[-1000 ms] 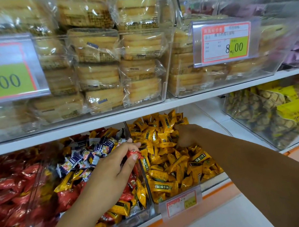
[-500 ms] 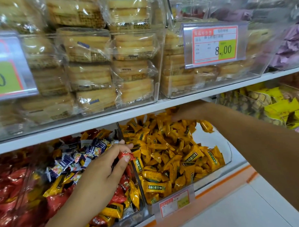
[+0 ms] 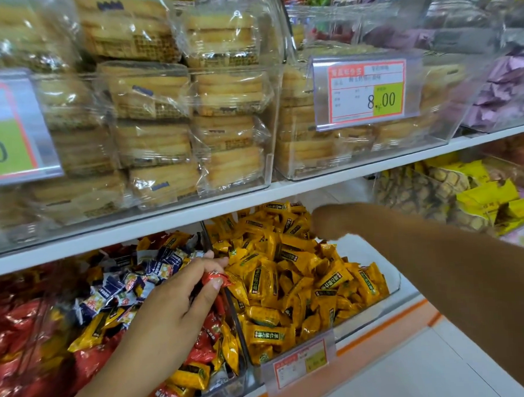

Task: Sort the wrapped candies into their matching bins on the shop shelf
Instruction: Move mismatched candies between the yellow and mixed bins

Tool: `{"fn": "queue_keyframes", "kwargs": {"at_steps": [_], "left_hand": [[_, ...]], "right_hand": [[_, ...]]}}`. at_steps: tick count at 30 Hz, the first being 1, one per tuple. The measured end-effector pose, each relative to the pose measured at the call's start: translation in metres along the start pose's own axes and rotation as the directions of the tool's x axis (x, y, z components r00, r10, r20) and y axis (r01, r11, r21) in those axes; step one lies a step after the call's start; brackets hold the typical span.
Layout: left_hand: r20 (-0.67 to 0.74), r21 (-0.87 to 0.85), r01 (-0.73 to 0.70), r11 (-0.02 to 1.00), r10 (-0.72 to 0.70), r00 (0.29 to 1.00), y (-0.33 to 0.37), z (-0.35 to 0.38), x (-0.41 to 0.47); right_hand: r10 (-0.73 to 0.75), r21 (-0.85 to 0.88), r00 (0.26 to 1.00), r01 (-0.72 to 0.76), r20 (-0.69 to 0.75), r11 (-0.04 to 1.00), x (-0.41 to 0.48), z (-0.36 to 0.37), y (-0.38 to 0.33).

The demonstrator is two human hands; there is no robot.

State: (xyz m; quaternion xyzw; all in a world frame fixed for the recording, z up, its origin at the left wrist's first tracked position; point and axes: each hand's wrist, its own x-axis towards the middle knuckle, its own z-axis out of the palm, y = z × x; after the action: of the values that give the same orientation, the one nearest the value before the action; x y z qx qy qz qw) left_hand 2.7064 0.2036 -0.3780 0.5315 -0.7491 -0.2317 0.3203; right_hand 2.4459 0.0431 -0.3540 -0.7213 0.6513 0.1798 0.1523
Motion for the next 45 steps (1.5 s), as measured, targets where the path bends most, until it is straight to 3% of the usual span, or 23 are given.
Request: {"fn": "queue_keyframes", "kwargs": {"at_steps": [2, 4, 9, 14, 16, 19, 23, 29, 34, 39, 45], "left_hand": [[-0.004, 0.000, 0.003, 1.000, -0.003, 1.000, -0.001, 0.000, -0.001], [-0.003, 0.001, -0.001, 1.000, 0.001, 1.000, -0.001, -0.001, 0.000], [0.000, -0.006, 0.009, 1.000, -0.009, 1.000, -0.001, -0.002, 0.001], [0.010, -0.018, 0.022, 1.000, -0.022, 1.000, 0.000, -0.002, 0.001], [0.013, -0.016, 0.025, 1.000, -0.025, 1.000, 0.000, -0.002, 0.001], [0.015, -0.002, 0.020, 1.000, -0.020, 1.000, 0.000, -0.002, 0.001], [-0.008, 0.017, 0.018, 1.000, -0.018, 1.000, 0.004, -0.001, 0.001], [-0.195, 0.176, -0.017, 0.984, 0.052, 0.979, 0.018, 0.010, 0.007], [-0.181, 0.078, 0.039, 0.996, -0.025, 0.983, 0.039, 0.020, 0.014], [-0.183, -0.172, 0.116, 0.978, -0.147, 0.972, 0.040, 0.026, 0.023], [-0.179, -0.202, 0.114, 0.973, -0.152, 0.972, 0.036, 0.025, 0.024]], "right_hand": [[0.045, -0.130, 0.998, -0.038, 0.051, 0.991, 0.002, 0.022, -0.002], [-0.044, -0.159, 0.999, 0.045, 0.006, 0.986, 0.009, 0.033, -0.002], [-0.060, 0.060, 0.976, 0.074, -0.208, 0.995, 0.016, 0.050, 0.003], [-0.092, 0.137, 0.957, 0.134, -0.275, 0.981, 0.014, 0.051, 0.007], [-0.079, 0.357, 0.940, 0.203, -0.333, 0.912, 0.007, 0.043, 0.013], [-0.023, 0.674, 0.938, 0.264, -0.345, 0.689, -0.012, 0.033, 0.023], [-0.082, 0.797, 0.938, 0.330, -0.337, 0.506, -0.030, 0.027, 0.025], [-0.231, 0.797, 0.899, 0.438, -0.373, 0.416, -0.059, 0.016, 0.011], [-0.358, 0.772, 0.859, 0.496, -0.367, 0.398, -0.081, 0.009, -0.012], [-0.438, 0.723, 0.833, 0.527, -0.337, 0.446, -0.086, 0.011, -0.031], [-0.463, 0.693, 0.824, 0.541, -0.326, 0.476, -0.083, 0.016, -0.042]]}}
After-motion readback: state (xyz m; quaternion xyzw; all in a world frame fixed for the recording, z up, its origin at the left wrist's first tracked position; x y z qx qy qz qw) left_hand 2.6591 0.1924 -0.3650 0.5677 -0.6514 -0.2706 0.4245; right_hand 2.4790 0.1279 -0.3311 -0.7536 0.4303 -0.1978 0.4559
